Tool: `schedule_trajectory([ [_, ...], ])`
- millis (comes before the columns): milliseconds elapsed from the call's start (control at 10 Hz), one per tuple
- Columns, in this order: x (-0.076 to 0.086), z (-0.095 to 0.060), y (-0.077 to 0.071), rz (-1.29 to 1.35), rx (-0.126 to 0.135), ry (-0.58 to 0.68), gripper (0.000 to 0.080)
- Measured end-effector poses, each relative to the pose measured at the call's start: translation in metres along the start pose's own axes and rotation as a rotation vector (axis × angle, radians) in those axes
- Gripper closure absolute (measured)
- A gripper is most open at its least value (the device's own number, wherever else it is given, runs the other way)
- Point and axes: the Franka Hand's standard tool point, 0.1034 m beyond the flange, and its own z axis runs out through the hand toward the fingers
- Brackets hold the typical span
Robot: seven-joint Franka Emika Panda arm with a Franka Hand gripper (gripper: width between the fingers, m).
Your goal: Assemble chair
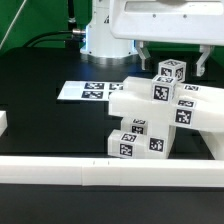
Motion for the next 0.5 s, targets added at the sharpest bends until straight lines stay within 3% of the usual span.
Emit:
schedule_trajectory([
  [200, -0.0117, -0.0017, -0.0039, -0.216, 0.008, -0.008, 0.0150],
  [500, -0.0121, -0.0029, 0.0019, -0.445, 0.008, -0.010, 0.0150],
])
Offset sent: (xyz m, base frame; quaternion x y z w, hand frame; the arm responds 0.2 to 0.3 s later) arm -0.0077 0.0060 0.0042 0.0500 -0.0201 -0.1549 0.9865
